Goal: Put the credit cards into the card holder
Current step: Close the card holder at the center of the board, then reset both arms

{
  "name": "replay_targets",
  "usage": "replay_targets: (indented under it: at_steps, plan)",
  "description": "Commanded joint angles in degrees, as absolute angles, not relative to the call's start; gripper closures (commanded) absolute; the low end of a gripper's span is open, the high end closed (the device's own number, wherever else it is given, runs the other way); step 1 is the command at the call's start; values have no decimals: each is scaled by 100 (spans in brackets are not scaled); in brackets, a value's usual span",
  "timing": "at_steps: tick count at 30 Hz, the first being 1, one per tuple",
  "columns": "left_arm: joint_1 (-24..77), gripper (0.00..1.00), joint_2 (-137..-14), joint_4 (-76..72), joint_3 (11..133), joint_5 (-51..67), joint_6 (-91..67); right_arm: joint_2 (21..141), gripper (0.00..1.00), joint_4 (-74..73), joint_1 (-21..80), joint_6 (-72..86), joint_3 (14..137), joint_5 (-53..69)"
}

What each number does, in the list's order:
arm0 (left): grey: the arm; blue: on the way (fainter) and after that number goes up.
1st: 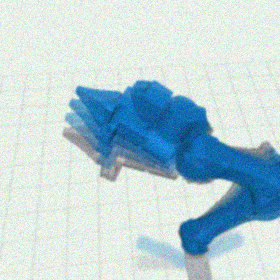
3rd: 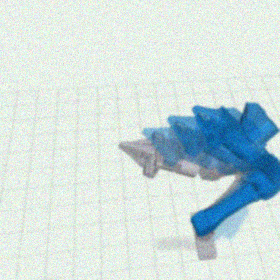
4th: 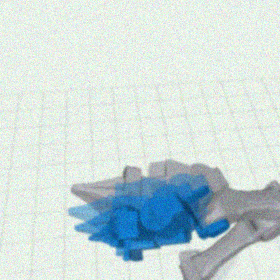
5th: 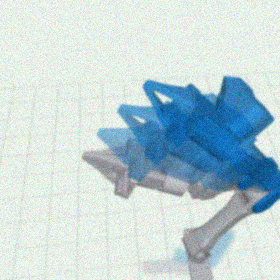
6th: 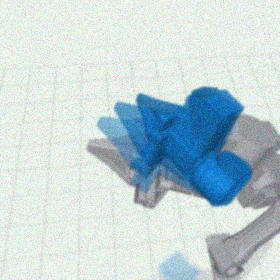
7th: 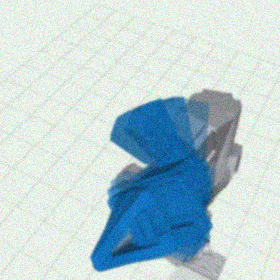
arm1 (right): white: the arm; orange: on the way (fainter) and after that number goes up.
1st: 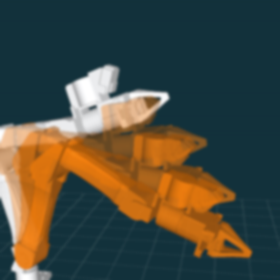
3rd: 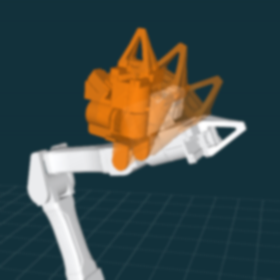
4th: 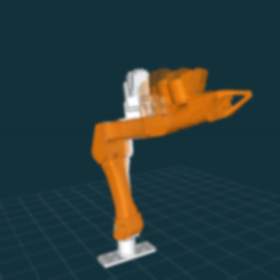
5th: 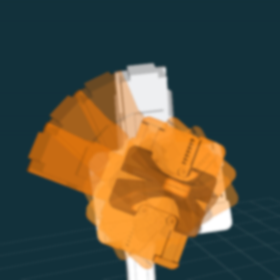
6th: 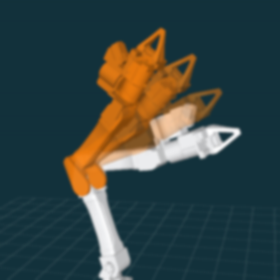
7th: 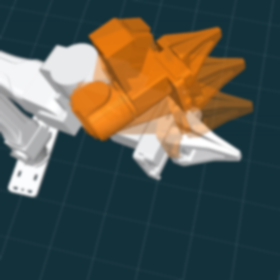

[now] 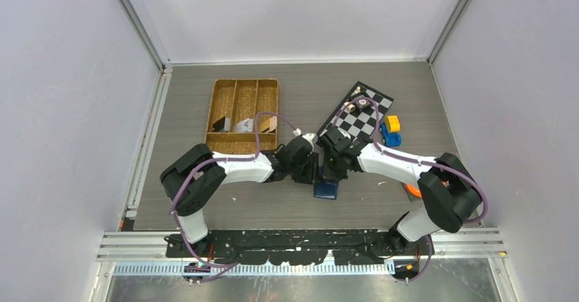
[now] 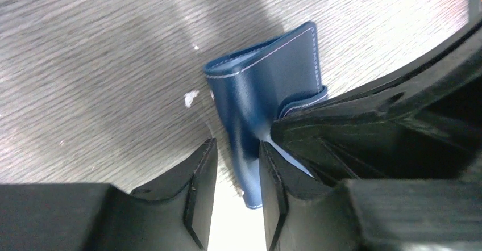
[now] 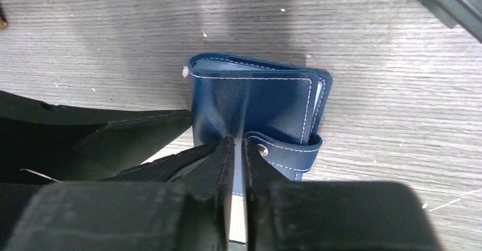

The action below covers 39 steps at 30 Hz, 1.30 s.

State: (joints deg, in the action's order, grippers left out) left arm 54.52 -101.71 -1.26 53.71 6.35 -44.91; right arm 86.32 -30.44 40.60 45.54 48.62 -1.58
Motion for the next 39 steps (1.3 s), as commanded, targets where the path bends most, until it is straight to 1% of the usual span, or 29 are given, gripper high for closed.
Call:
replay_targets:
  at_steps: [1,4,6,10,12,16,20,21,23,26,28,31,34,39]
  plan:
    - [5481,61,-9801,845,5599,335,-4062,8081,80,-3333,4055,4315,4973,-665]
    - [5389,49,-9544,1013,5672,328,-3987,7643,69,-3552,3958,4242,5140,-750]
    - [5307,42,-9353,1109,5686,298,-3946,7393,63,-3612,3818,4194,5167,-764]
    - [4996,31,-8994,1294,5657,364,-3805,7047,53,-3682,3372,4035,5069,-760]
    - [4699,28,-8854,1446,5645,443,-3692,6940,48,-3691,2993,3928,4974,-714]
    - [3984,21,-8408,1865,5586,472,-3392,6636,41,-3769,2195,3705,4847,-629]
    - [3156,12,-7559,2247,5449,240,-3022,6176,34,-3989,1494,3520,4882,-843]
    - [3007,8,-7295,2368,5449,86,-2883,6025,33,-3998,1388,3451,4905,-921]
    - [2848,1,-6713,2616,5489,-597,-2555,5694,31,-4041,1344,3329,4977,-1284]
    - [2796,0,-6109,3092,5698,-1601,-2023,5223,30,-3989,1344,3053,5027,-1854]
    - [2795,0,-5833,3447,5889,-1922,-1864,4858,30,-3733,1344,2821,4955,-1978]
    - [2795,0,-5401,3562,5886,-1976,-1802,4261,30,-3357,1343,2678,4742,-1899]
    - [2795,0,-4949,3531,5622,-1986,-1817,3710,30,-3081,1343,2627,4432,-1894]
    - [2795,0,-4297,3393,5150,-1948,-1921,3341,30,-2997,1342,2624,4273,-1922]
